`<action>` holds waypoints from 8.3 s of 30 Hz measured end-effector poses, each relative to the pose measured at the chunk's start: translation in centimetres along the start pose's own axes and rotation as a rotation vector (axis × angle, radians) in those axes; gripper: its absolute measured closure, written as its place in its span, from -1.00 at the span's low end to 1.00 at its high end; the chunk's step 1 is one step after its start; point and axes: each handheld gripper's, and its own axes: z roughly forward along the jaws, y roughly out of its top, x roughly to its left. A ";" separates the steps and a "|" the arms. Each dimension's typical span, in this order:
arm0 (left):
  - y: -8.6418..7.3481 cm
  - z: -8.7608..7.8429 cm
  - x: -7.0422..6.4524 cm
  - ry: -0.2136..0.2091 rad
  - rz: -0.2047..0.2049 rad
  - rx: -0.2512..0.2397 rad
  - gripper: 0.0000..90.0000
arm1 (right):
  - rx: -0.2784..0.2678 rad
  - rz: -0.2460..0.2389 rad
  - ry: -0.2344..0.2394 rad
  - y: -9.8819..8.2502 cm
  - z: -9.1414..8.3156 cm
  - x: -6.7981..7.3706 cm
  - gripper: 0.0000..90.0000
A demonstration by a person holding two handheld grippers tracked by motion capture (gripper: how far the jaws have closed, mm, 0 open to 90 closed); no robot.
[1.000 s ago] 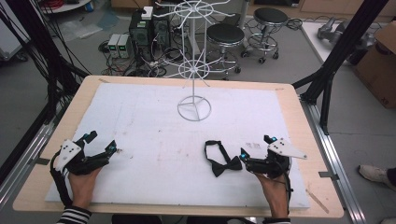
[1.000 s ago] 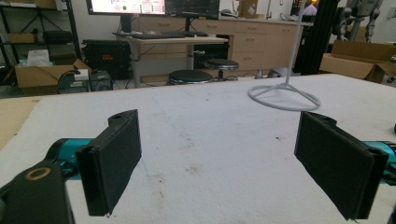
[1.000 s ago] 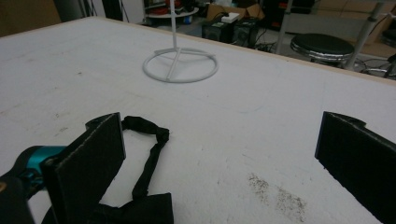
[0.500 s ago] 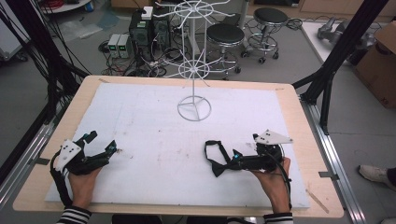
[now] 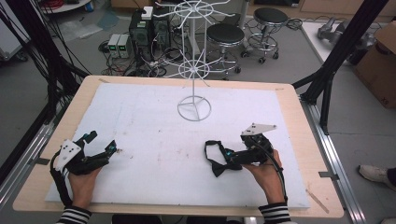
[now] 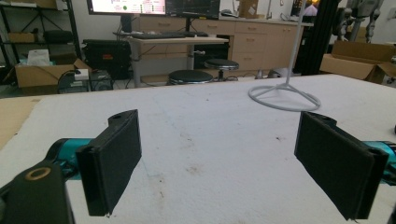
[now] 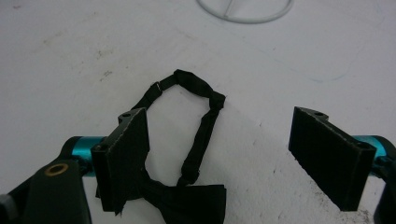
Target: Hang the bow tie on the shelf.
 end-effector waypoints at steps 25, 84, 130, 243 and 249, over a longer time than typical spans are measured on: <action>0.0 0.0 0.0 0.001 -0.005 -0.002 -0.66 | 0.204 0.005 0.021 1.2 3.0 0.3 -0.22; 0.0 0.0 0.1 0.002 -0.012 -0.002 -0.66 | 0.381 0.091 0.078 1.4 5.1 0.7 0.94; 0.0 0.0 0.1 0.001 -0.008 -0.001 -0.66 | -0.259 -0.068 0.034 6.4 -1.0 1.4 0.93; 0.0 -0.1 -0.1 0.001 0.011 -0.004 -0.66 | -0.563 0.047 -0.232 -4.3 -3.9 0.3 -0.99; 0.0 -0.1 -0.2 -0.001 0.018 -0.009 -0.66 | -0.564 0.082 -0.250 -6.9 -2.9 -0.1 -0.99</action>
